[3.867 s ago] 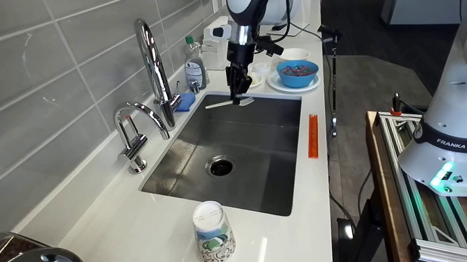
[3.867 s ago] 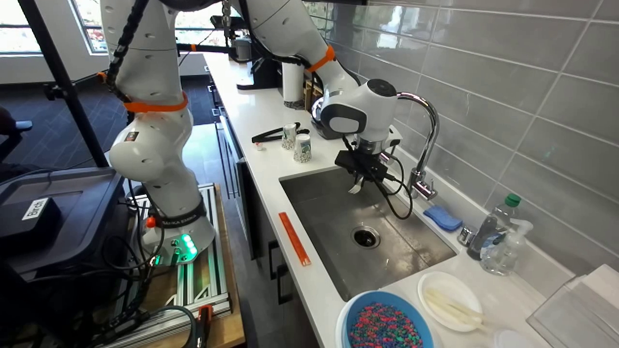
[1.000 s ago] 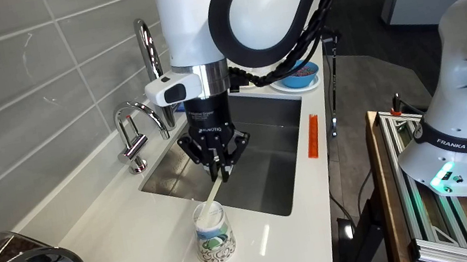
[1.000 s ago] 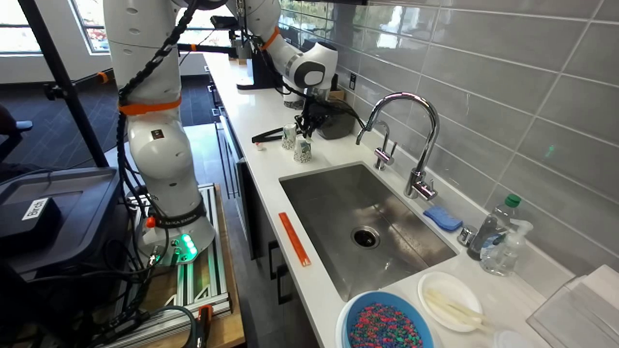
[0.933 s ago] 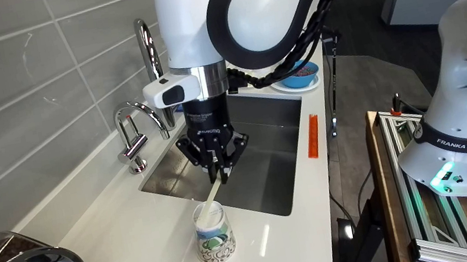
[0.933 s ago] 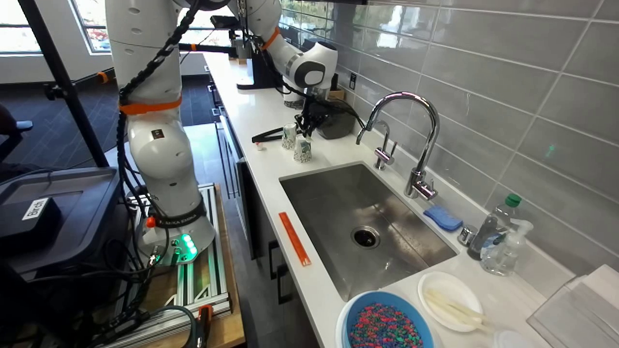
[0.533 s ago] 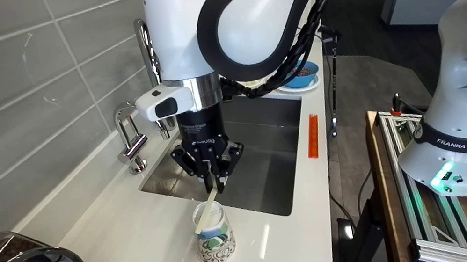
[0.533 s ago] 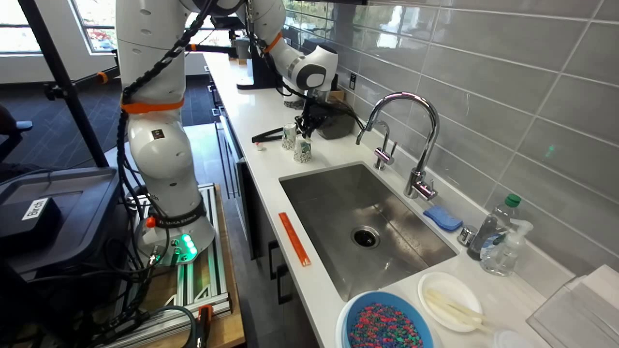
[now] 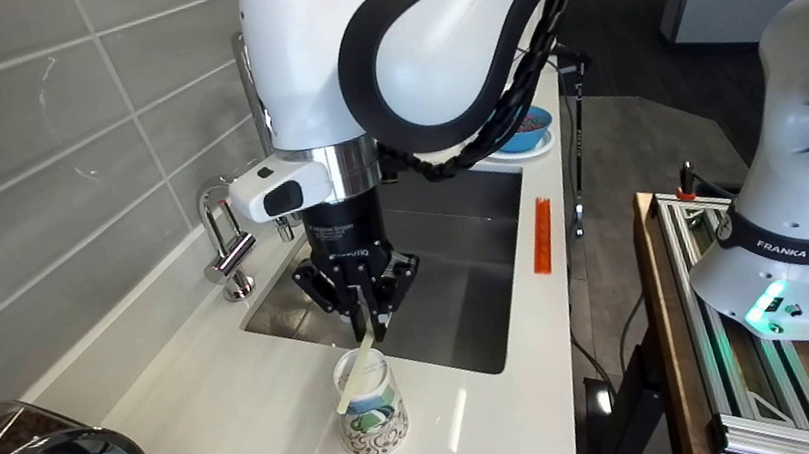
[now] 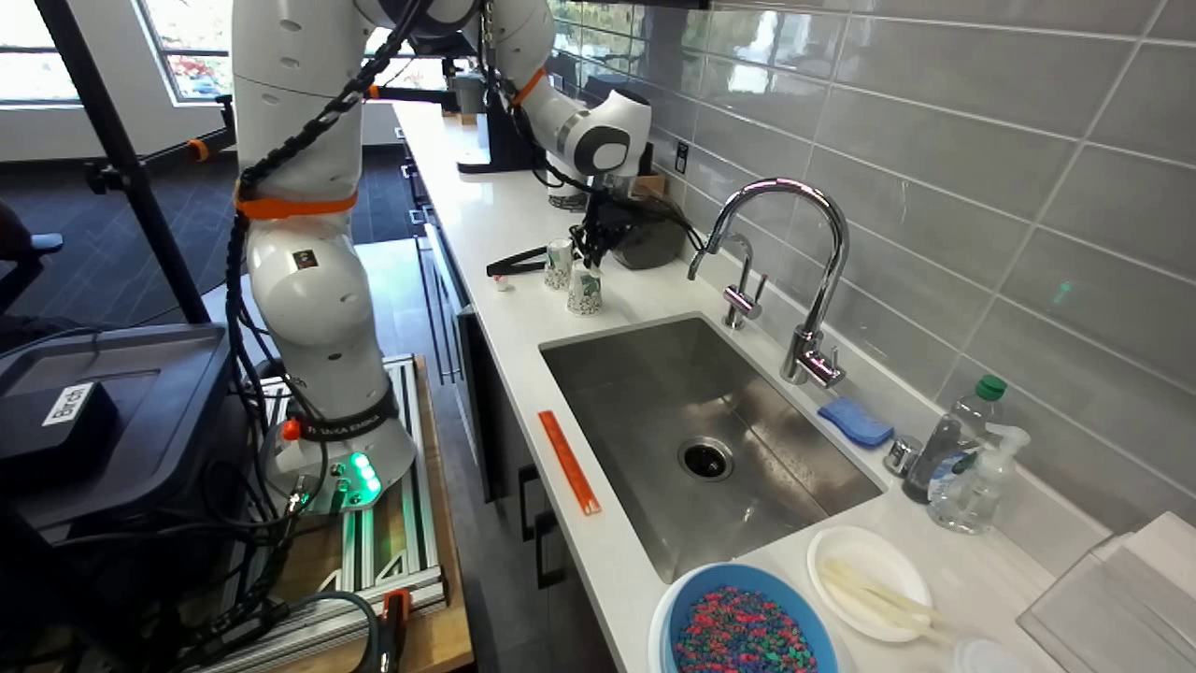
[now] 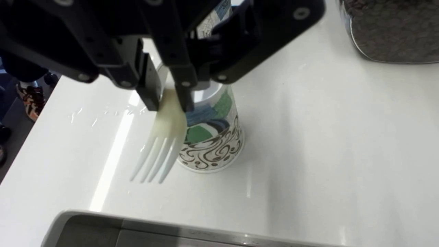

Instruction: Put one fork on the right cup

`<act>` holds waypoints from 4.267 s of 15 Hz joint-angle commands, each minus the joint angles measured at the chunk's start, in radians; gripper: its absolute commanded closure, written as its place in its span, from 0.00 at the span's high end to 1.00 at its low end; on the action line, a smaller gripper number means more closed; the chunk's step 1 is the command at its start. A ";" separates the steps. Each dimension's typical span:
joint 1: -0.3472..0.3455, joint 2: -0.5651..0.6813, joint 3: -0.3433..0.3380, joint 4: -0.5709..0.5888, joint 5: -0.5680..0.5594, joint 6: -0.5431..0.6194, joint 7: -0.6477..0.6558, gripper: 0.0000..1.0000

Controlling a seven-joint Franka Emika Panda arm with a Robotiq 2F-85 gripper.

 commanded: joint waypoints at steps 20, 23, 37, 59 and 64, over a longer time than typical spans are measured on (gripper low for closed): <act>0.011 0.086 0.013 0.092 -0.069 -0.080 0.062 0.05; 0.011 0.091 0.013 0.098 -0.069 -0.079 0.064 0.05; 0.009 0.095 0.015 0.106 -0.071 -0.081 0.067 1.00; -0.087 -0.051 -0.040 -0.006 0.004 -0.058 0.052 1.00; -0.082 -0.121 -0.067 -0.075 -0.011 -0.072 0.158 1.00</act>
